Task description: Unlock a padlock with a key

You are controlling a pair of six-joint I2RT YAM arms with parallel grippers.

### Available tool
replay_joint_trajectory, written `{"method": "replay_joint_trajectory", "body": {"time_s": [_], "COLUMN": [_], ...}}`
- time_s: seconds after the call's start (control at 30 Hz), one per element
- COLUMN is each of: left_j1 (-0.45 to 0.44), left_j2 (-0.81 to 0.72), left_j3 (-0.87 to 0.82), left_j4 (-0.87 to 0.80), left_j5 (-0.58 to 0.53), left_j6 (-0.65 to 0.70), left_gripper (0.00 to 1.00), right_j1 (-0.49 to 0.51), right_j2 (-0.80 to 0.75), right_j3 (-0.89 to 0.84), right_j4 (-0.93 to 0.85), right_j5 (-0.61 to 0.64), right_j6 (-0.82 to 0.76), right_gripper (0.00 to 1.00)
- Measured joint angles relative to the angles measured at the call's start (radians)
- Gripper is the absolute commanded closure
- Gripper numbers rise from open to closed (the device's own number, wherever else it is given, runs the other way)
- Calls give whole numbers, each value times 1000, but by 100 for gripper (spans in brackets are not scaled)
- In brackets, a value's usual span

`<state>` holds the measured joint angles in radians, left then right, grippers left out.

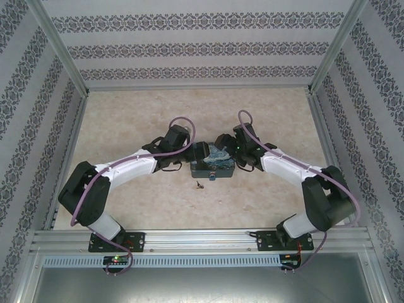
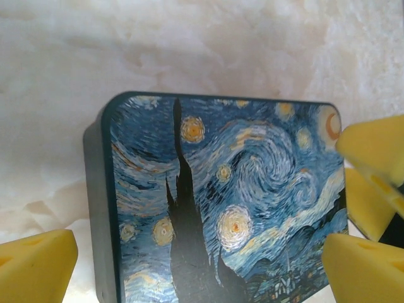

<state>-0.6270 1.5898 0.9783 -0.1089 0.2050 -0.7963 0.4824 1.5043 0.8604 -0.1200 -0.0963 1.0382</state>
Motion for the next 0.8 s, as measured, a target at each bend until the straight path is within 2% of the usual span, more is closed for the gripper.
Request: {"method": "replay_joint_trajectory", "body": {"time_s": [0.37, 0.8], "left_j1": [4, 60], "left_j2": [33, 104], "left_j3": [4, 63], "left_j4": [43, 55], "left_j5": [-22, -23], "left_j6": [-9, -3], "left_gripper": [1, 1], "right_j1": [8, 4], "right_j2": [77, 159], "right_j3": [55, 124], "right_j4": [26, 49], "right_j5": [-2, 1], "right_j6": [64, 112], "right_gripper": [6, 6]}}
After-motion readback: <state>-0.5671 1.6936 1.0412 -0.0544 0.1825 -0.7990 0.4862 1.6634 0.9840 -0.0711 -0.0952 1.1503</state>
